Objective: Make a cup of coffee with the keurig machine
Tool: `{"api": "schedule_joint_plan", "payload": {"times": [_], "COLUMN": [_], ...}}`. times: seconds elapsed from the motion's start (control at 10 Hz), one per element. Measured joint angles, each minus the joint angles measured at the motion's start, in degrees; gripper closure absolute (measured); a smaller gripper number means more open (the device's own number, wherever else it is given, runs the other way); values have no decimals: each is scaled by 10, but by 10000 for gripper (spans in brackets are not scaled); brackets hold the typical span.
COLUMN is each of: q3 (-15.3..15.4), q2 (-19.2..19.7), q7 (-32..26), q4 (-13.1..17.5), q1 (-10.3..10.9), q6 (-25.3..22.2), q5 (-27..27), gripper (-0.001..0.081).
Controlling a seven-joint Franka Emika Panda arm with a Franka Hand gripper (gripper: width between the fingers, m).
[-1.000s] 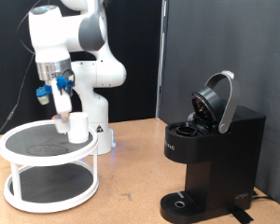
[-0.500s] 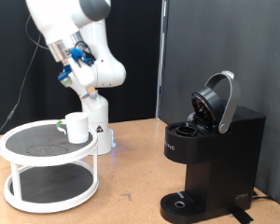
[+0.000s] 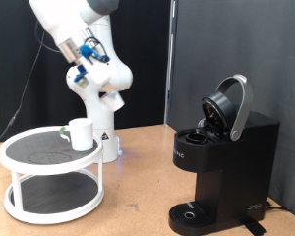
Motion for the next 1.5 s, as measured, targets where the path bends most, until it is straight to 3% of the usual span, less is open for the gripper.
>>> {"api": "schedule_joint_plan", "payload": {"times": [0.4, 1.1, 1.5], "q3": [38, 127, 133], "q2": [2, 30, 37], "q7": [29, 118, 122], "q4": [15, 61, 59], "q1": [31, 61, 62], "q6": [21, 60, 67], "q5": [83, 88, 85], "gripper": [424, 424, 424]}}
